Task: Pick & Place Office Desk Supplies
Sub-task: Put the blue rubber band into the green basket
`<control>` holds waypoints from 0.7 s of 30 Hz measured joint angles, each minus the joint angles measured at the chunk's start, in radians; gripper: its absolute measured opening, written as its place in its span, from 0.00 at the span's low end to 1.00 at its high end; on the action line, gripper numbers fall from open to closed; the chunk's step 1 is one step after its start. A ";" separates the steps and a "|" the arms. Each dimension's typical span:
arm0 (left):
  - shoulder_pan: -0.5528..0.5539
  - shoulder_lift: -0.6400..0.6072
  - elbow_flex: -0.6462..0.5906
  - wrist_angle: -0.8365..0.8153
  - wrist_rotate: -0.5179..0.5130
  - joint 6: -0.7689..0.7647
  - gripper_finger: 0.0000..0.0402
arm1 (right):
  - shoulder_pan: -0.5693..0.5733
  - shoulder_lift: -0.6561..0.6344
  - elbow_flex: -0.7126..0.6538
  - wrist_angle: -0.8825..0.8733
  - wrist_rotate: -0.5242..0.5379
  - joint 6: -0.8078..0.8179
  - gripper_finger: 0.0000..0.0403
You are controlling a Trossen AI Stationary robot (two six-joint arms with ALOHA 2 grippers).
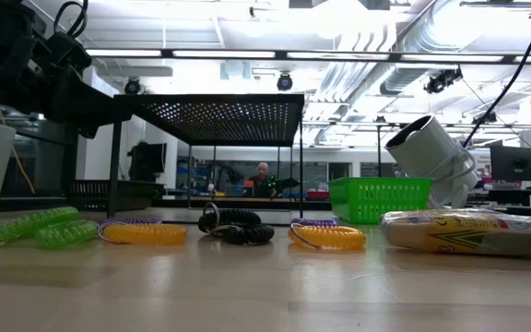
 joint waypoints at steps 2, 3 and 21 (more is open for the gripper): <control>0.000 0.000 0.000 0.000 0.000 0.000 0.29 | 0.000 0.000 0.000 0.000 0.000 0.000 0.18; 0.000 0.000 0.000 0.000 0.000 0.000 0.29 | 0.000 0.000 0.000 0.000 0.000 -0.001 0.16; 0.000 0.000 0.000 0.000 0.000 0.000 0.29 | 0.000 0.000 0.000 0.001 -0.021 -0.001 0.01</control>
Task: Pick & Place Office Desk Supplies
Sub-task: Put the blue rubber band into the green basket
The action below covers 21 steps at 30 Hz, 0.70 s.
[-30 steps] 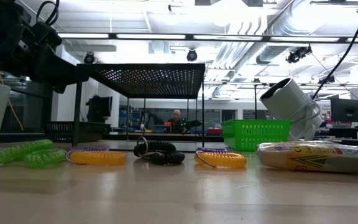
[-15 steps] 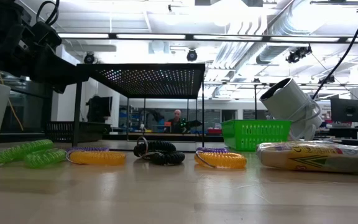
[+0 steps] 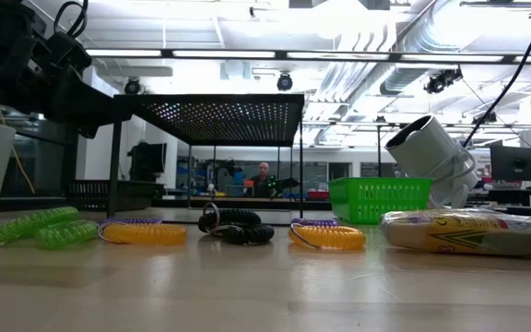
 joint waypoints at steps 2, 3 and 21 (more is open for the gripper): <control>0.000 0.000 0.000 0.000 0.000 0.000 0.29 | 0.000 -0.003 0.000 0.002 -0.002 0.000 0.01; 0.000 0.000 0.000 0.000 0.000 0.000 0.29 | 0.000 -0.006 0.002 0.002 -0.003 0.000 0.01; 0.000 0.000 0.000 0.000 0.000 0.000 0.29 | 0.000 -0.049 0.330 -0.486 0.256 -0.156 0.01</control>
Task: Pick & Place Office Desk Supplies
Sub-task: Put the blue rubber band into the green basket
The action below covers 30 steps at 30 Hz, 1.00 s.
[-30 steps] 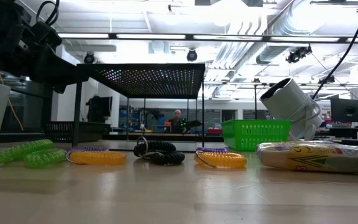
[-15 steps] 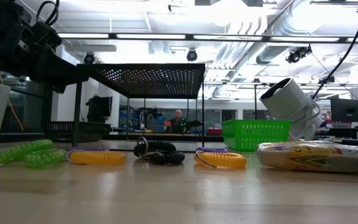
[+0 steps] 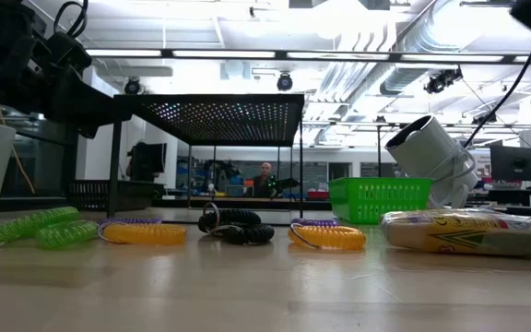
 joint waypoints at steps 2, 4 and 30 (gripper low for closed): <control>0.000 0.000 0.000 0.000 0.000 0.000 0.29 | 0.000 0.000 0.039 -0.055 0.050 -0.016 0.01; 0.000 0.000 0.000 0.000 0.000 0.000 0.29 | 0.000 0.000 0.076 -0.109 0.097 -0.032 0.01; 0.000 0.000 0.000 0.000 0.000 0.000 0.29 | -0.396 0.000 0.209 -0.257 0.227 -0.182 0.01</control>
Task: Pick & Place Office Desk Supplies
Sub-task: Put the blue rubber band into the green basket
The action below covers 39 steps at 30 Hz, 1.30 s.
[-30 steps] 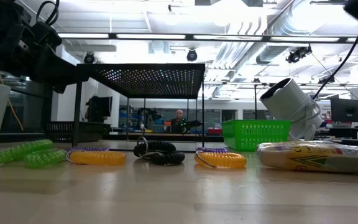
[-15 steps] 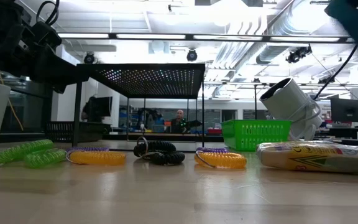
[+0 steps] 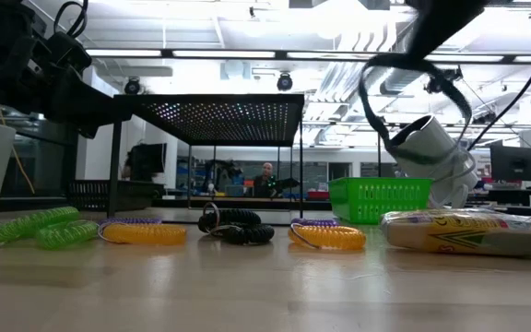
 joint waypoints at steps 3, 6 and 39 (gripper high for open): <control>0.000 0.000 0.000 0.000 0.000 0.000 0.29 | -0.066 0.000 0.027 0.002 0.000 -0.028 0.01; 0.000 0.000 0.000 0.000 0.000 0.000 0.29 | -0.124 0.000 0.056 0.002 0.011 -0.074 0.00; 0.000 0.000 0.000 0.000 0.000 0.000 0.29 | -0.465 0.092 0.077 0.028 0.079 0.002 0.00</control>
